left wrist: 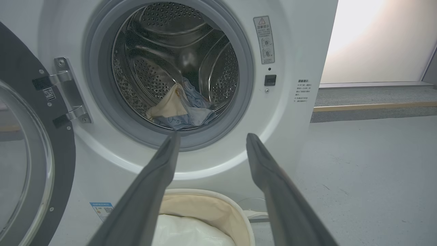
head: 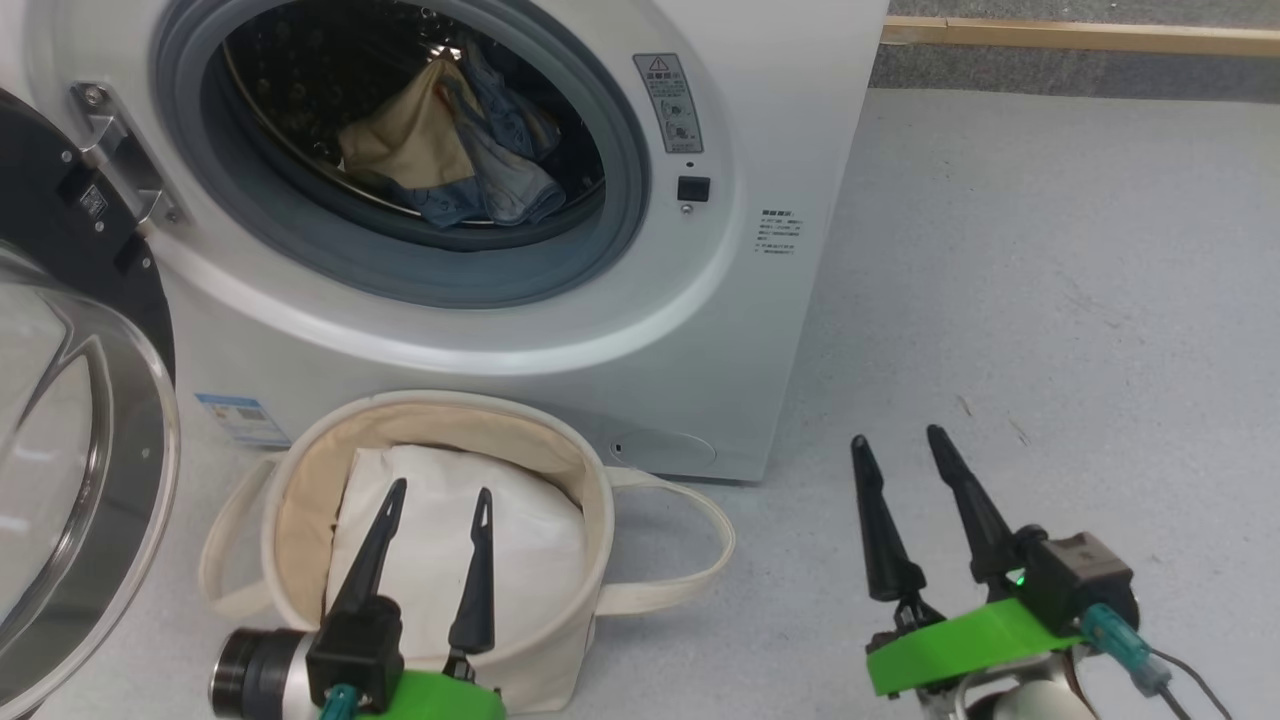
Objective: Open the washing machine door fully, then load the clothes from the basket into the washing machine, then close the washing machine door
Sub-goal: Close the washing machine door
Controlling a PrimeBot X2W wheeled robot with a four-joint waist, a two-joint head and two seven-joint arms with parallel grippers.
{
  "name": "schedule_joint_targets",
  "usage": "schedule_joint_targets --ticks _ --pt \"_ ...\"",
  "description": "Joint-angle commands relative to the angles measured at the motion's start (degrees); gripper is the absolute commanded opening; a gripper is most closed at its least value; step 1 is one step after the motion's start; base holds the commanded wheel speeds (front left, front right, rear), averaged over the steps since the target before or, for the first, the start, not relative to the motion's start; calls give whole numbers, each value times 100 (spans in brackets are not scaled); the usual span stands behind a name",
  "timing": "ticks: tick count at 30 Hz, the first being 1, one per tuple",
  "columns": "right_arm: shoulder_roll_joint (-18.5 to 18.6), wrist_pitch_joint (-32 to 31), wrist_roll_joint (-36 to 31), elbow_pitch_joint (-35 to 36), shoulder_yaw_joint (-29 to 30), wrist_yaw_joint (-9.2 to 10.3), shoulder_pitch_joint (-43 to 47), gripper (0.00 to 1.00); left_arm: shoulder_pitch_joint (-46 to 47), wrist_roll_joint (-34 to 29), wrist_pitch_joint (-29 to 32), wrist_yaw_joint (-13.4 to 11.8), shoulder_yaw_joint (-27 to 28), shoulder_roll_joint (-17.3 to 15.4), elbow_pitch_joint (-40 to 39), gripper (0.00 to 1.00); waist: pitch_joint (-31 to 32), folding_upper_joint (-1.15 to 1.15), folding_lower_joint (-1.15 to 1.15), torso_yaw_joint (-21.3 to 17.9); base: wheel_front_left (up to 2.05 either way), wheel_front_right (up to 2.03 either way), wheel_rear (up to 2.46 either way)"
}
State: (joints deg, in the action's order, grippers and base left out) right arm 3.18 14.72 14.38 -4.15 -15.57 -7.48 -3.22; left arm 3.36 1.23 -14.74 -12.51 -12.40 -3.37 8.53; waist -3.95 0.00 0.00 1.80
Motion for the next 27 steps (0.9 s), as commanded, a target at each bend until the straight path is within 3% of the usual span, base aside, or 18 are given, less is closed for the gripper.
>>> schedule_joint_targets --ticks 1,6,27 --pt "-30 28 -23 137 -19 -1 -73 100 59 28 -26 -48 172 30 -211 100 17 0 0 1 0 0 0" --pt "-30 28 -147 -68 316 -1 -38 100 31 29 -26 -76 226 33 -204 100 78 0 0 1 0 0 0" --pt "-30 28 -184 -438 399 -1 -114 100 0 230 -26 -100 358 45 3 100 40 0 0 -28 0 0 0"
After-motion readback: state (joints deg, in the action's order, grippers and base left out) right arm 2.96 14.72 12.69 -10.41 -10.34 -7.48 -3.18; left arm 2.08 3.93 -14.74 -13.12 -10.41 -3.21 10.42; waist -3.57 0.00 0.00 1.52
